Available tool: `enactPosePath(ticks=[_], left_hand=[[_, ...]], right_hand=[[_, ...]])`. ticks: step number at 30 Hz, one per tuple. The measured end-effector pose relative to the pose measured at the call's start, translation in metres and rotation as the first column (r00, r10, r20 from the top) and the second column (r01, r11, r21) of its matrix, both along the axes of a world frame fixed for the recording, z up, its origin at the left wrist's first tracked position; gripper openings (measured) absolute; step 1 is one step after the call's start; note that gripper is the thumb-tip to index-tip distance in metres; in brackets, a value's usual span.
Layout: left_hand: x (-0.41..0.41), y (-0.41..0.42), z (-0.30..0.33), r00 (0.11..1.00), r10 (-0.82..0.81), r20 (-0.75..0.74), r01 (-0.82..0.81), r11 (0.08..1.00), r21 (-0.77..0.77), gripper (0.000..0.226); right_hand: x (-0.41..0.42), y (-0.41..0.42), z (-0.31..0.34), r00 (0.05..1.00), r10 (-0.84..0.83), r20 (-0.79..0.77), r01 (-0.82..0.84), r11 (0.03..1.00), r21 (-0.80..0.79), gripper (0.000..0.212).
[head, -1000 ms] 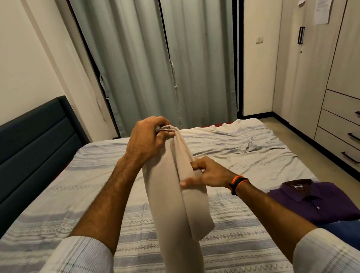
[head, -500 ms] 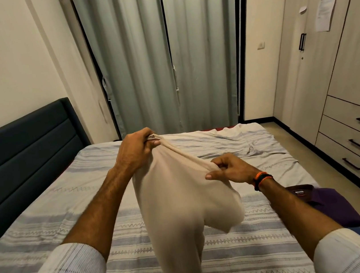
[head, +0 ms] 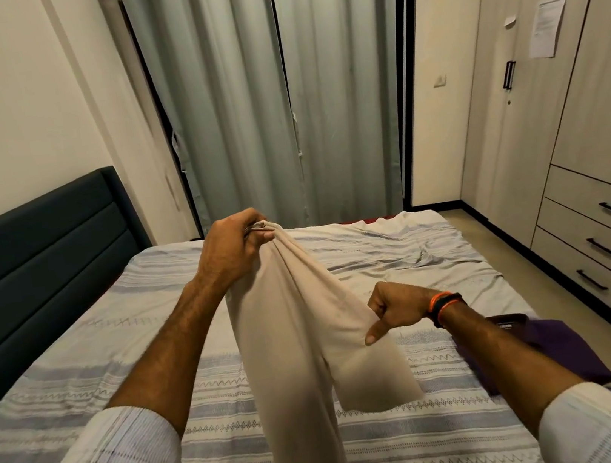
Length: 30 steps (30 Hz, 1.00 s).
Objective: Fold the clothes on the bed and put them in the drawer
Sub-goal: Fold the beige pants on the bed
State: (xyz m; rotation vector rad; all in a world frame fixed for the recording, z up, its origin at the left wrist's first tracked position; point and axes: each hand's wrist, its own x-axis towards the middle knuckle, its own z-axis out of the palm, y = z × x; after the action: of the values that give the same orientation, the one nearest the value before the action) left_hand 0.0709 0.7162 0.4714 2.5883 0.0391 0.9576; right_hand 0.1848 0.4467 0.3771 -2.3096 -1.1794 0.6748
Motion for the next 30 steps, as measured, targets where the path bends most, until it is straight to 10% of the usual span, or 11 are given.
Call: enactPosePath(ticks=[3, 12, 21, 30], left_hand=[[-0.005, 0.003, 0.001, 1.0, 0.019, 0.011, -0.019, 1.0, -0.004, 0.022], [-0.012, 0.016, -0.005, 0.993, 0.111, -0.03, -0.113, 0.992, -0.048, 0.025], [-0.01, 0.01, -0.009, 0.968, 0.231, -0.101, -0.226, 0.973, 0.054, 0.028], [-0.003, -0.01, -0.005, 0.871, 0.474, -0.13, -0.457, 0.878, 0.139, 0.032]], right_hand=[[-0.004, -0.004, -0.004, 0.998, -0.05, -0.023, 0.052, 0.997, 0.055, 0.01], [-0.001, -0.014, 0.005, 0.969, -0.234, -0.074, 0.245, 0.939, 0.239, 0.01], [0.012, -0.017, 0.034, 0.882, -0.43, 0.195, 0.351, 0.874, 0.337, 0.044], [0.01, -0.014, 0.051, 0.776, -0.549, 0.311, 0.509, 0.836, 0.206, 0.014]])
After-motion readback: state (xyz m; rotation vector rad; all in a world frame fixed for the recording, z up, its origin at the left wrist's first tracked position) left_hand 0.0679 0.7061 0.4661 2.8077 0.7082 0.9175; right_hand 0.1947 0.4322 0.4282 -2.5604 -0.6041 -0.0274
